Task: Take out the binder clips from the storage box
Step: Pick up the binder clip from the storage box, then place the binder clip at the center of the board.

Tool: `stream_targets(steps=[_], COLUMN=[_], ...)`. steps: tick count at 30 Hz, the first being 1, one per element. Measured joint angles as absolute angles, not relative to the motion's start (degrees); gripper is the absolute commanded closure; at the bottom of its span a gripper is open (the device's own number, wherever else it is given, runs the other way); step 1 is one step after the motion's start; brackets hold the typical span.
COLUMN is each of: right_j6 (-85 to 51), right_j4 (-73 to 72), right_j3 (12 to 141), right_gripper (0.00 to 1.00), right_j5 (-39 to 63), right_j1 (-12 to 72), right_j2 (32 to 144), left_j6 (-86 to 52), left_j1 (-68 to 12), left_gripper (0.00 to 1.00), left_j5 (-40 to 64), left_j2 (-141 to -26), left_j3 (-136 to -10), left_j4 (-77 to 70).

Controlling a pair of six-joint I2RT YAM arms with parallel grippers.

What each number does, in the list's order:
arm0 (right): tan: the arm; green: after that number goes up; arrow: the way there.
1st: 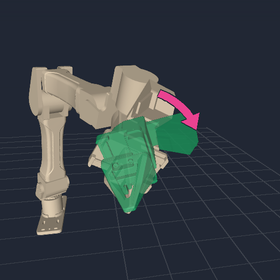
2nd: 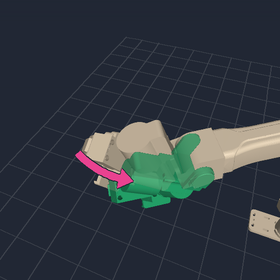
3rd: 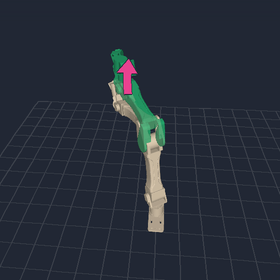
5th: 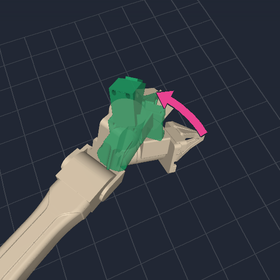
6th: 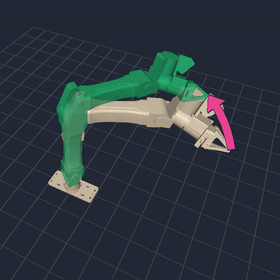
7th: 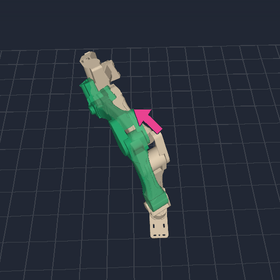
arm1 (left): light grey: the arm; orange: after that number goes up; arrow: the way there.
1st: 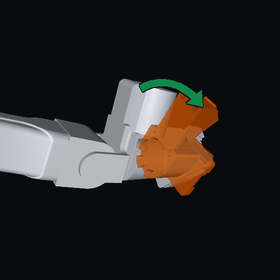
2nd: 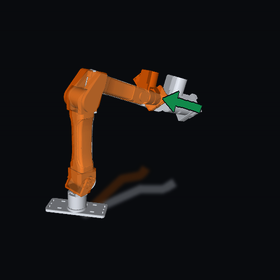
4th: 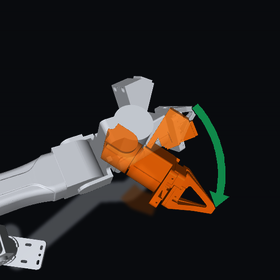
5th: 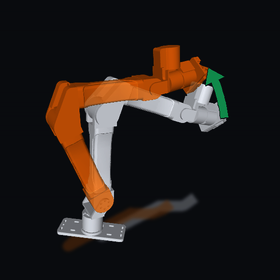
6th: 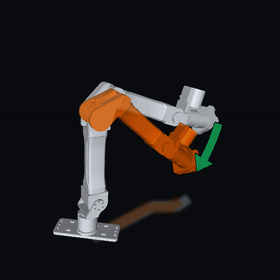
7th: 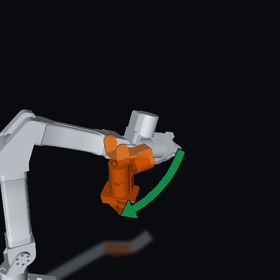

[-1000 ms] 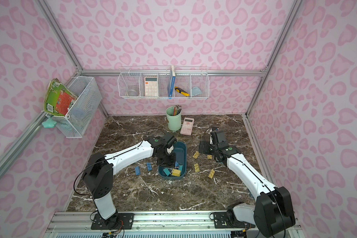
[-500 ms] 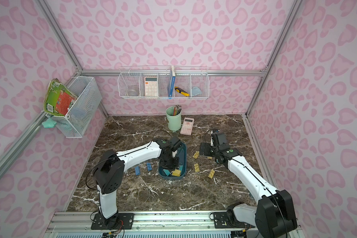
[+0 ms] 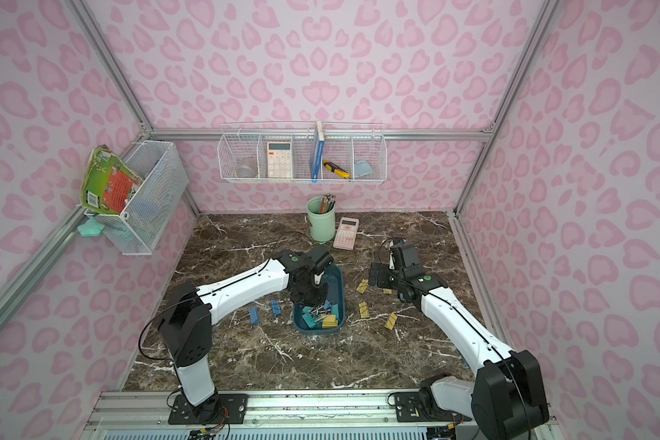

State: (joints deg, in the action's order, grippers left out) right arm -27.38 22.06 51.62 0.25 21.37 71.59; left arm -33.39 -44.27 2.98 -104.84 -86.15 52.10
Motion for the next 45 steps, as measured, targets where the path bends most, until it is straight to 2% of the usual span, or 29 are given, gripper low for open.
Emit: stream_targets(steps=[9,16,24,28,35,45], right_j6=[-27.6,-27.9,-27.8,-27.8,-27.6,-27.3], right_j4=[21.8,21.2,20.8,20.8,20.8,21.1], right_j3=[54.3,57.8,59.7,60.3,60.3,60.0], right_gripper=[0.01,0.01,0.01,0.01,0.01,0.01], right_j5=[0.6,0.6,0.6,0.6,0.1,-0.5], right_j1=[24.3,28.3,30.3,30.5,30.6,30.6], right_j2=[73.8,78.3,81.1,81.4,80.9,80.8], left_j6=[-36.7,-41.8,-46.5,-48.8,-54.7,-60.4], left_j1=[-39.9,-32.3,-22.0,-18.0,-17.5,-23.8], left_gripper=[1.00,1.00,1.00,1.00,1.00,1.00], left_j5=[-4.5,-13.8,-25.3,-29.5,-32.1,-30.2], left_j2=[-93.4,-81.5,-74.4,-75.2,-83.3,-90.6], left_j3=[-79.9,-70.6,-62.4,-60.0,-59.0,-58.7], left_j4=[53.5,57.5,65.1,67.9,70.8,70.4])
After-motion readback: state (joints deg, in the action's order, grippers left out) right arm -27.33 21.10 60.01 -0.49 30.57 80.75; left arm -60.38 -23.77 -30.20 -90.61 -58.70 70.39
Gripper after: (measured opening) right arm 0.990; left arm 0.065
